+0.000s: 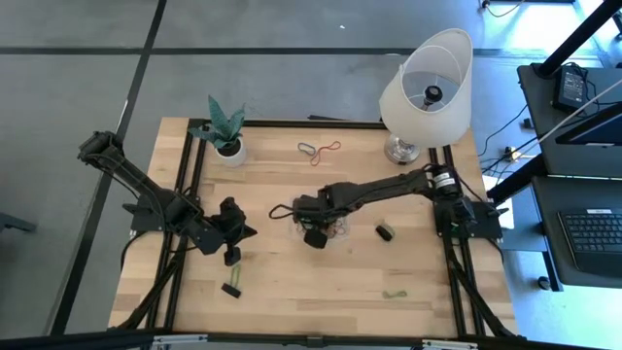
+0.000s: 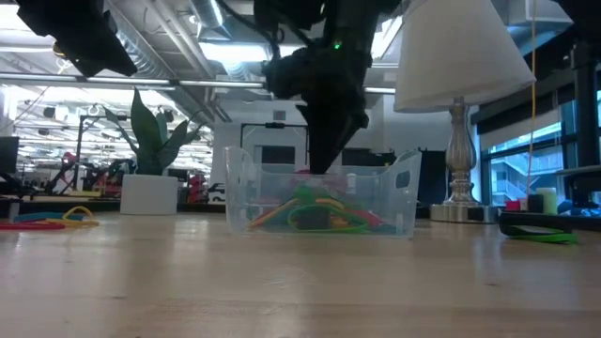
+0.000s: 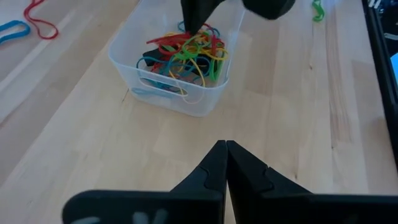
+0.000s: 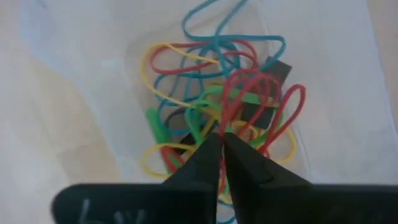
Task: Pick and place rubber bands into bin
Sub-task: Put the red rubber band into the transparent bin, then put the blue rubber band into the transparent bin
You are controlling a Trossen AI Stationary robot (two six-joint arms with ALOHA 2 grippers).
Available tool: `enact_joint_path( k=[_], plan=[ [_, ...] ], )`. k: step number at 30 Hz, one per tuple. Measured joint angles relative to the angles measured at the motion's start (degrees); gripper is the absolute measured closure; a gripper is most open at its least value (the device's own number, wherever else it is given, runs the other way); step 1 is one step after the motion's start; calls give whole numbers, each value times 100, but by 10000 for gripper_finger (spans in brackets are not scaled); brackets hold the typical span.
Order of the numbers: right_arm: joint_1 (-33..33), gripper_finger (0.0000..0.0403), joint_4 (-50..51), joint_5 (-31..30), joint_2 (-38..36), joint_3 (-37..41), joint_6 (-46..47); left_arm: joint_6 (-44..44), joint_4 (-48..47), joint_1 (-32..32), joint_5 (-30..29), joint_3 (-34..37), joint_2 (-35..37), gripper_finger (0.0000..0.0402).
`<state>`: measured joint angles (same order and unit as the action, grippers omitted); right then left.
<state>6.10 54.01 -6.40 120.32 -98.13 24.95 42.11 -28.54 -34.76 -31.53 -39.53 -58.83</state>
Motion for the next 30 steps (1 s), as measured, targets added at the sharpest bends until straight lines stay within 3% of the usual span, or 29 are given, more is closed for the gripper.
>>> enact_joint_path(
  k=[14,20,25,30],
  plan=[
    [6,268,404,242,-1009,0,-883,13,8,11,-614,0,0,396],
    [179,248,361,-1,-1679,50,-1278,293,10,34,-798,0,0,395],
    [230,247,-621,-460,-2281,918,-1349,706,22,156,-792,0,0,395],
    [124,247,-1787,-464,-2385,1990,-1267,837,95,240,-787,0,0,395]
  ],
)
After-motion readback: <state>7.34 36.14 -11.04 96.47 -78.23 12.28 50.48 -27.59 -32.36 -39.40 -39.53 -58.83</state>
